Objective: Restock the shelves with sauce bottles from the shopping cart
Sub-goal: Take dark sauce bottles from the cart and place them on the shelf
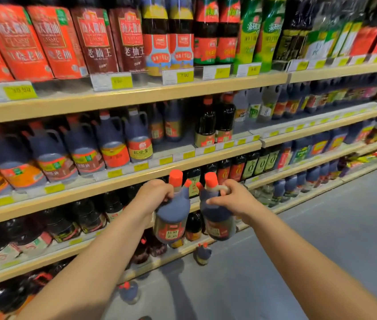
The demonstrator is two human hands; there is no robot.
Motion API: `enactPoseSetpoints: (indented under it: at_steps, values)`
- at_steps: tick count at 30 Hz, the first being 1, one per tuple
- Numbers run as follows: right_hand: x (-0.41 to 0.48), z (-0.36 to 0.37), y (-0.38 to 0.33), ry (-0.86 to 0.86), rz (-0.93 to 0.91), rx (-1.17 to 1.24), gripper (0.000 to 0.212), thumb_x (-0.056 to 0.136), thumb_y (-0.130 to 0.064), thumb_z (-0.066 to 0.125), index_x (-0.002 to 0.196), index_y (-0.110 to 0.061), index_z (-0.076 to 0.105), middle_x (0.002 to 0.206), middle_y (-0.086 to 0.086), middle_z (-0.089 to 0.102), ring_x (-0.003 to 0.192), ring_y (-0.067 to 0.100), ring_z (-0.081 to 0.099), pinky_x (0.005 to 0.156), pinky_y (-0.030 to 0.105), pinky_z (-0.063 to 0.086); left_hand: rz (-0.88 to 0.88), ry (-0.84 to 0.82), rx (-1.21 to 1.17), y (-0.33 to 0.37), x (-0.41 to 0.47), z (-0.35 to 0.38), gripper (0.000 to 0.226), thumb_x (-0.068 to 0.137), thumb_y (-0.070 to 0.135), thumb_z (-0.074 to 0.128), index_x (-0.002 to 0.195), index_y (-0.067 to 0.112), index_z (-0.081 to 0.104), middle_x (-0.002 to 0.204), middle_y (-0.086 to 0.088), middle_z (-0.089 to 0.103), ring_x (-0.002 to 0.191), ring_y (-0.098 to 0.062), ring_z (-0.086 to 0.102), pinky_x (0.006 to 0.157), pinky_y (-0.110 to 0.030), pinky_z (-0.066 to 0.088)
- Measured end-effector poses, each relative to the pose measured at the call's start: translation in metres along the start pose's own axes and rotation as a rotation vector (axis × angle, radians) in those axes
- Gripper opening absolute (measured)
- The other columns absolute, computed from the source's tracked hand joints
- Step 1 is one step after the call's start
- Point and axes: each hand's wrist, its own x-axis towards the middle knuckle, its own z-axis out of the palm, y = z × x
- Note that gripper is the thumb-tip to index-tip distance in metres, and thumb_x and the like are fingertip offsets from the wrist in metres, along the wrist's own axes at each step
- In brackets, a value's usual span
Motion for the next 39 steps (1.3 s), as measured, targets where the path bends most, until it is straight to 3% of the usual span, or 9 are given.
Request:
enactPoseSetpoints:
  at_steps: [7, 14, 19, 25, 27, 30, 33, 37, 39]
  values:
    - [0.055, -0.026, -0.012, 0.143, -0.21, 0.0, 0.048, 0.072, -0.018, 0.081, 0.065, -0.018, 0.034, 0.063, -0.004, 0.036, 0.059, 0.013, 0.037, 0.057, 0.03, 0.03, -0.053, 0.116, -0.107, 0.015, 0.032, 0.017, 0.02, 0.052, 0.01, 0.053, 0.044, 0.017, 0.036, 0.044, 0.003, 0.036, 0.053, -0.019, 0.03, 0.052, -0.028, 0.02]
    - [0.11, -0.03, -0.046, 0.094, -0.461, 0.131, 0.043, 0.073, -0.02, 0.08, 0.068, -0.018, 0.037, 0.069, 0.0, 0.04, 0.063, 0.013, 0.038, 0.06, 0.029, 0.033, -0.088, 0.302, -0.191, 0.025, 0.049, 0.019, 0.03, 0.071, -0.006, 0.05, 0.048, 0.011, 0.039, 0.051, -0.005, 0.037, 0.052, -0.019, 0.03, 0.048, -0.025, 0.02]
    - [0.155, -0.013, -0.063, 0.094, -0.617, 0.193, 0.045, 0.073, -0.018, 0.079, 0.066, -0.022, 0.035, 0.067, -0.004, 0.038, 0.063, 0.014, 0.04, 0.063, 0.031, 0.035, -0.056, 0.367, -0.205, 0.027, 0.073, 0.01, 0.009, 0.042, 0.008, 0.044, 0.046, 0.011, 0.036, 0.043, -0.002, 0.035, 0.053, -0.02, 0.026, 0.053, -0.029, 0.016]
    - [0.217, 0.02, -0.068, 0.129, -0.724, 0.16, 0.035, 0.072, -0.018, 0.079, 0.069, -0.011, 0.045, 0.069, -0.002, 0.042, 0.066, 0.016, 0.042, 0.062, 0.034, 0.036, 0.01, 0.4, -0.257, 0.012, 0.117, -0.003, 0.015, 0.039, 0.008, 0.046, 0.027, 0.015, 0.043, 0.035, 0.004, 0.038, 0.048, -0.019, 0.032, 0.05, -0.027, 0.023]
    - [0.236, 0.03, -0.07, 0.118, -0.732, 0.148, 0.036, 0.072, -0.019, 0.079, 0.071, -0.005, 0.045, 0.07, 0.001, 0.043, 0.067, 0.018, 0.042, 0.062, 0.034, 0.035, 0.036, 0.414, -0.258, 0.007, 0.128, -0.008, 0.015, 0.04, 0.007, 0.047, 0.029, 0.017, 0.043, 0.036, 0.004, 0.04, 0.043, -0.014, 0.036, 0.047, -0.024, 0.026]
    - [0.26, 0.042, -0.07, 0.079, -0.716, 0.105, 0.038, 0.072, -0.023, 0.079, 0.069, -0.013, 0.042, 0.074, 0.004, 0.045, 0.069, 0.018, 0.043, 0.06, 0.028, 0.033, 0.061, 0.413, -0.247, 0.002, 0.141, -0.014, 0.02, 0.047, 0.004, 0.049, 0.032, 0.016, 0.043, 0.039, 0.004, 0.041, 0.042, -0.01, 0.037, 0.042, -0.017, 0.029]
    - [0.275, 0.051, -0.071, 0.019, -0.695, 0.05, 0.036, 0.071, -0.027, 0.08, 0.071, -0.015, 0.046, 0.081, 0.01, 0.05, 0.075, 0.019, 0.046, 0.06, 0.018, 0.032, 0.049, 0.419, -0.235, -0.001, 0.151, -0.017, 0.011, 0.042, 0.008, 0.047, 0.034, 0.015, 0.044, 0.041, 0.002, 0.04, 0.042, -0.01, 0.037, 0.045, -0.021, 0.028]
    - [0.285, 0.056, -0.075, -0.065, -0.593, 0.096, 0.038, 0.073, -0.024, 0.081, 0.092, -0.013, 0.05, 0.085, -0.003, 0.05, 0.077, 0.007, 0.049, 0.06, 0.008, 0.037, 0.007, 0.417, -0.257, -0.005, 0.157, -0.017, 0.005, 0.04, 0.007, 0.047, 0.04, 0.01, 0.043, 0.04, 0.002, 0.039, 0.043, -0.011, 0.035, 0.045, -0.021, 0.027]
    - [0.291, 0.06, -0.075, -0.05, -0.512, 0.158, 0.052, 0.069, -0.027, 0.084, 0.103, -0.011, 0.048, 0.095, 0.0, 0.054, 0.088, 0.011, 0.054, 0.065, 0.014, 0.04, -0.017, 0.41, -0.266, -0.008, 0.159, -0.016, 0.008, 0.041, 0.008, 0.048, 0.044, 0.009, 0.041, 0.041, 0.002, 0.038, 0.044, -0.012, 0.034, 0.045, -0.021, 0.027]
